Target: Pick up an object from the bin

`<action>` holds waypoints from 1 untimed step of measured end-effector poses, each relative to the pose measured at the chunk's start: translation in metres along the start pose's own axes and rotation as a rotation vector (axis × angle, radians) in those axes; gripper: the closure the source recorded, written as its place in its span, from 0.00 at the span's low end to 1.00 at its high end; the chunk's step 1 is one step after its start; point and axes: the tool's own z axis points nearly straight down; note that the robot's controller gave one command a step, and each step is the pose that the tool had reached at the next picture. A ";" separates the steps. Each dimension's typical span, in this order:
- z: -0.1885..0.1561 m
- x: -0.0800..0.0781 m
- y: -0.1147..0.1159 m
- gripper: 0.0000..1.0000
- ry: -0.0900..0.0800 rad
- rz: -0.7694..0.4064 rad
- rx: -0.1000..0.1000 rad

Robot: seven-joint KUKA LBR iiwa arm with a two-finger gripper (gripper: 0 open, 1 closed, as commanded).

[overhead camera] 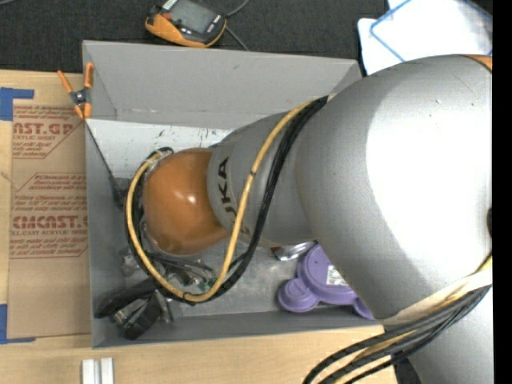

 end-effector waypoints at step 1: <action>-0.001 -0.034 -0.137 1.00 -0.004 0.532 0.002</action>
Offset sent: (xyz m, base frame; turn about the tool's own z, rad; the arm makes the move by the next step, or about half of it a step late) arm 0.0000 0.0000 0.0000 0.0000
